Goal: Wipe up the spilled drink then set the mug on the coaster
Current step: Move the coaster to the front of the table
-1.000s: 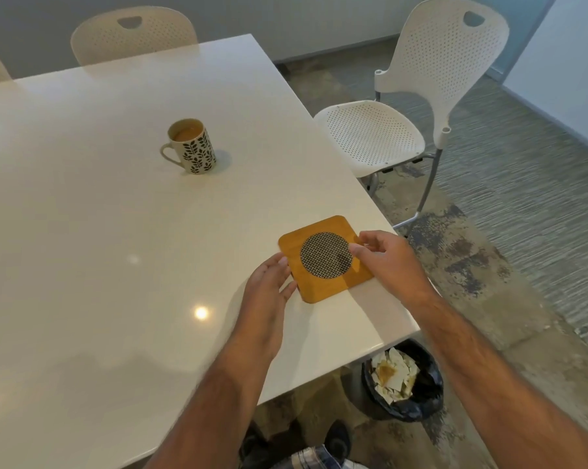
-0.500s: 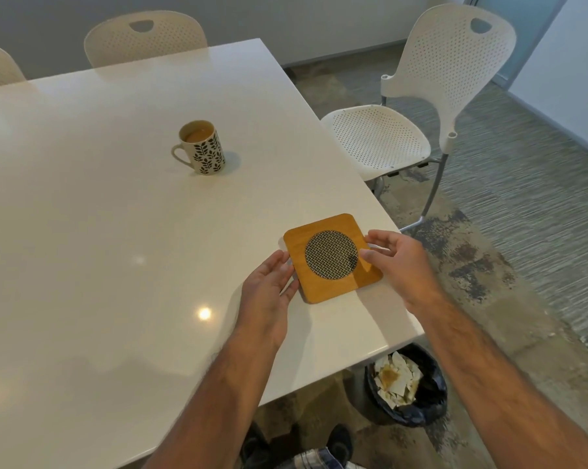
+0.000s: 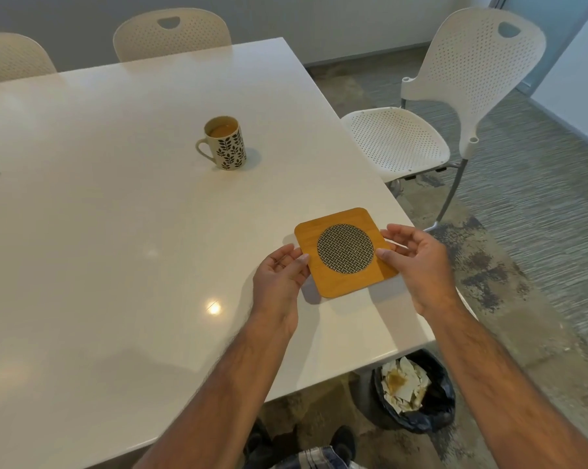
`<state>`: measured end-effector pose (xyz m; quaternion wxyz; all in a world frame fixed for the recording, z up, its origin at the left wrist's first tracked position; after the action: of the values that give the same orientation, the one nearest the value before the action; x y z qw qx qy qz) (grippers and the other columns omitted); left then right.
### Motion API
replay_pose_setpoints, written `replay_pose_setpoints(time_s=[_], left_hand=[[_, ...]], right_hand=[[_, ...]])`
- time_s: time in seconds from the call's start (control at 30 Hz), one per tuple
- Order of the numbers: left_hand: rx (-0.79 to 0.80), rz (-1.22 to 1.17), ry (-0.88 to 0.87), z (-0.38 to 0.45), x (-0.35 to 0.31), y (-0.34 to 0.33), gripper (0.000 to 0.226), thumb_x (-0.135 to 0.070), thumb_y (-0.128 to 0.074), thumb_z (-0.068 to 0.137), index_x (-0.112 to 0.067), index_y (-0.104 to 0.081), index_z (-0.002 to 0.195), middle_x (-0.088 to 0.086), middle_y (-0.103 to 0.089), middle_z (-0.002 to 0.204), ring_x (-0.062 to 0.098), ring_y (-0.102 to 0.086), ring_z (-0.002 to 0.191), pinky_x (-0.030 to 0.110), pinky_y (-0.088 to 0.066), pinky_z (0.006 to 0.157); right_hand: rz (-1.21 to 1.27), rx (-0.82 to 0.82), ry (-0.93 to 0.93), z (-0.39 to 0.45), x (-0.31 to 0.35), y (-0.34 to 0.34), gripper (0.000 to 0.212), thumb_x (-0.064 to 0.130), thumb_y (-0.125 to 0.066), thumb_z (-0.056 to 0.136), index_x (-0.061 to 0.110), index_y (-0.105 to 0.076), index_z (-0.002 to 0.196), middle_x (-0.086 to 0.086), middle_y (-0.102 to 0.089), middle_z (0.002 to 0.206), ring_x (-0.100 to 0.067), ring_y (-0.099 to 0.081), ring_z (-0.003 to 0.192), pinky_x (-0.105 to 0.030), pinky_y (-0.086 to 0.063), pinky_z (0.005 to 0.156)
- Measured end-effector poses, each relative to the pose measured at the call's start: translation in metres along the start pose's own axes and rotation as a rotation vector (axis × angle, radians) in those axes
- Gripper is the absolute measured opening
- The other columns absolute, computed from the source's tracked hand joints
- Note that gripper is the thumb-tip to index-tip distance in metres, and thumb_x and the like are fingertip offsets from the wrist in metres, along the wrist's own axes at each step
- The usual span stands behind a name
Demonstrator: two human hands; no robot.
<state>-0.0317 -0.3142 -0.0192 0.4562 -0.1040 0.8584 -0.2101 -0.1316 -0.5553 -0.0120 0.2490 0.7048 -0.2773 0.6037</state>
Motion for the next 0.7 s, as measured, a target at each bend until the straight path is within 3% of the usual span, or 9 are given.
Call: replay_pose_setpoints(time_s=[0.1,0.2,0.33,0.5,0.7], left_hand=[[0.016,-0.027,-0.008,0.0,-0.005,0.005,0.039,0.008,-0.073,0.091,0.0,-0.065,0.127,0.026,-0.072,0.124,0.029,-0.074,0.102,0.034,-0.063,0.083],[0.058,-0.034,-0.021,-0.001,-0.011,0.01,0.028,0.004,-0.071,0.093,-0.004,-0.073,0.12,0.018,-0.079,0.112,0.025,-0.078,0.094,0.031,-0.064,0.074],[0.049,-0.046,-0.052,-0.001,-0.023,0.025,0.024,0.004,-0.07,0.094,-0.006,-0.077,0.113,0.019,-0.079,0.111,0.025,-0.078,0.089,0.031,-0.063,0.071],[0.049,-0.016,-0.106,-0.002,-0.046,0.054,0.027,0.003,-0.07,0.094,-0.017,-0.086,0.099,0.017,-0.08,0.111,0.022,-0.078,0.089,0.029,-0.062,0.073],[0.028,0.007,-0.137,-0.002,-0.075,0.101,0.028,0.003,-0.068,0.095,-0.007,-0.079,0.117,0.02,-0.078,0.113,0.024,-0.076,0.089,0.032,-0.063,0.076]], right_hand=[[0.043,0.027,0.013,-0.002,0.002,-0.005,0.051,-0.006,-0.083,0.079,0.021,-0.069,0.12,0.003,-0.079,0.112,-0.017,-0.076,0.105,-0.027,-0.063,0.08],[0.093,0.073,0.013,-0.006,0.004,-0.016,0.055,-0.005,-0.084,0.079,0.018,-0.066,0.126,-0.002,-0.078,0.115,-0.017,-0.075,0.108,-0.028,-0.063,0.082],[0.084,0.141,0.013,-0.013,0.006,-0.038,0.051,0.0,-0.084,0.081,0.016,-0.068,0.127,-0.003,-0.078,0.113,-0.018,-0.075,0.107,-0.025,-0.061,0.082],[0.011,0.213,0.037,-0.023,0.012,-0.071,0.036,0.01,-0.081,0.088,0.018,-0.074,0.122,-0.002,-0.08,0.108,-0.019,-0.076,0.104,-0.031,-0.061,0.089],[-0.024,0.248,0.026,-0.032,0.017,-0.118,0.015,0.017,-0.074,0.096,0.018,-0.077,0.111,-0.006,-0.08,0.097,-0.021,-0.076,0.089,-0.036,-0.06,0.075]])
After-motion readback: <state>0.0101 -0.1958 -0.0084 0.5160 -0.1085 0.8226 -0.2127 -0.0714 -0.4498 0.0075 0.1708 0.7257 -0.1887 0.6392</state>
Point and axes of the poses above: each hand's wrist, its own z-axis towards the middle knuckle, its own y-axis out of the back of the hand, x = y × z, the point moved 7 cm from there along z, towards the middle knuckle
